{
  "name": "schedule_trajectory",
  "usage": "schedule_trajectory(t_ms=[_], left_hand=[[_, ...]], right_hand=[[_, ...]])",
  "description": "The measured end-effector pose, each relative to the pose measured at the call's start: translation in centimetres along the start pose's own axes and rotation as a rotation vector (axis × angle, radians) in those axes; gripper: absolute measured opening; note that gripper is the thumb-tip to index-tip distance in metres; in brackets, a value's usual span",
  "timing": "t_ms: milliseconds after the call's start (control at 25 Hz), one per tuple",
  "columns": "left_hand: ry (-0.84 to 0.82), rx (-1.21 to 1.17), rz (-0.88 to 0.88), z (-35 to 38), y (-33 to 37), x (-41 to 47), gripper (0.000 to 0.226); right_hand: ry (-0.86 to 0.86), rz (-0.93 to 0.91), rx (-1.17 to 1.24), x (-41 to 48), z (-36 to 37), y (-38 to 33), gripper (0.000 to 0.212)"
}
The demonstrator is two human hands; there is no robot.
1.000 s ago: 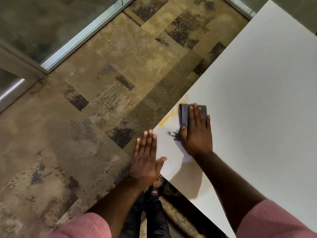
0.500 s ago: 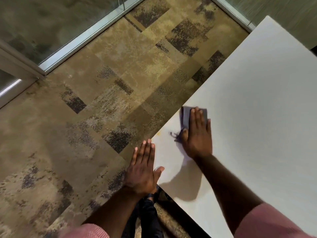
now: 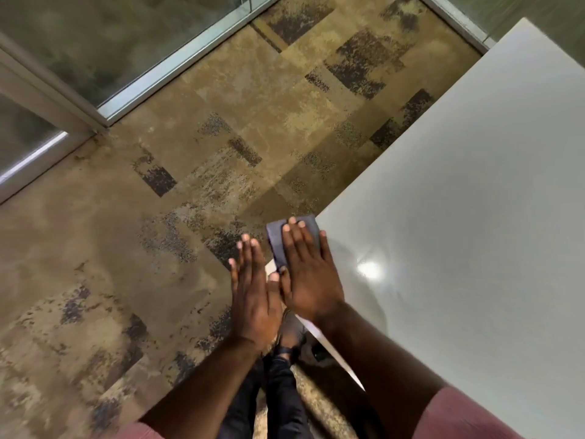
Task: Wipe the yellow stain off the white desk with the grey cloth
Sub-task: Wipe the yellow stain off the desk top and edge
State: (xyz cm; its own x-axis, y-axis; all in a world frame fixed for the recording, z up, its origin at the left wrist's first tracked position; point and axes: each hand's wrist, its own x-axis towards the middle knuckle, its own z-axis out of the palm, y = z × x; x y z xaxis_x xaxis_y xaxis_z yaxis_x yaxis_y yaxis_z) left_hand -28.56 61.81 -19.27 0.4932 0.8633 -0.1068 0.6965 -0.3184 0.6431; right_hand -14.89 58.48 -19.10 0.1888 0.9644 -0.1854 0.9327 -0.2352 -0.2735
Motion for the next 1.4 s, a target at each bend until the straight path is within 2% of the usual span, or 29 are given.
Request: schedule_trajectory(t_ms=[80, 160, 280, 360, 480, 720, 880, 1000, 1200, 1400], left_hand=[[0.054, -0.007, 0.000, -0.9, 0.2, 0.2, 0.063], [0.038, 0.042, 0.058, -1.4, 0.8, 1.1, 0.062], [-0.038, 0.214, 0.199, -0.5, 2.4, 1.9, 0.063], [-0.136, 0.344, 0.269, 1.2, 3.1, 1.9, 0.069], [-0.212, 0.430, 0.225, 3.0, 3.7, 2.9, 0.075], [-0.177, 0.349, 0.213, 4.7, 8.0, 11.0, 0.071], [-0.216, 0.310, 0.194, 6.3, 10.5, 16.5, 0.056], [-0.213, 0.260, 0.185, 5.4, 8.1, 15.0, 0.045], [-0.178, 0.333, 0.142, 1.4, 2.5, 7.5, 0.051], [-0.193, 0.251, 0.166, 4.0, 6.4, 12.5, 0.036]], right_hand=[[0.002, -0.034, 0.048, -1.2, -0.1, -0.8, 0.073], [0.055, 0.000, 0.127, -2.0, -1.1, 0.4, 0.069], [0.183, 0.229, 0.138, -3.6, -1.9, 5.5, 0.067], [0.162, 0.331, 0.090, -4.4, -2.0, 8.6, 0.067], [0.114, 0.346, 0.024, -4.4, -1.5, 9.3, 0.067], [0.139, 0.360, 0.063, -4.2, -1.6, 9.4, 0.068], [0.188, 0.350, 0.066, -4.1, -1.6, 8.9, 0.067], [0.205, 0.347, 0.058, -4.0, -1.3, 9.1, 0.067], [0.187, 0.319, 0.014, -4.1, -1.3, 9.3, 0.070], [0.183, 0.332, 0.011, -4.2, -1.2, 9.1, 0.069]])
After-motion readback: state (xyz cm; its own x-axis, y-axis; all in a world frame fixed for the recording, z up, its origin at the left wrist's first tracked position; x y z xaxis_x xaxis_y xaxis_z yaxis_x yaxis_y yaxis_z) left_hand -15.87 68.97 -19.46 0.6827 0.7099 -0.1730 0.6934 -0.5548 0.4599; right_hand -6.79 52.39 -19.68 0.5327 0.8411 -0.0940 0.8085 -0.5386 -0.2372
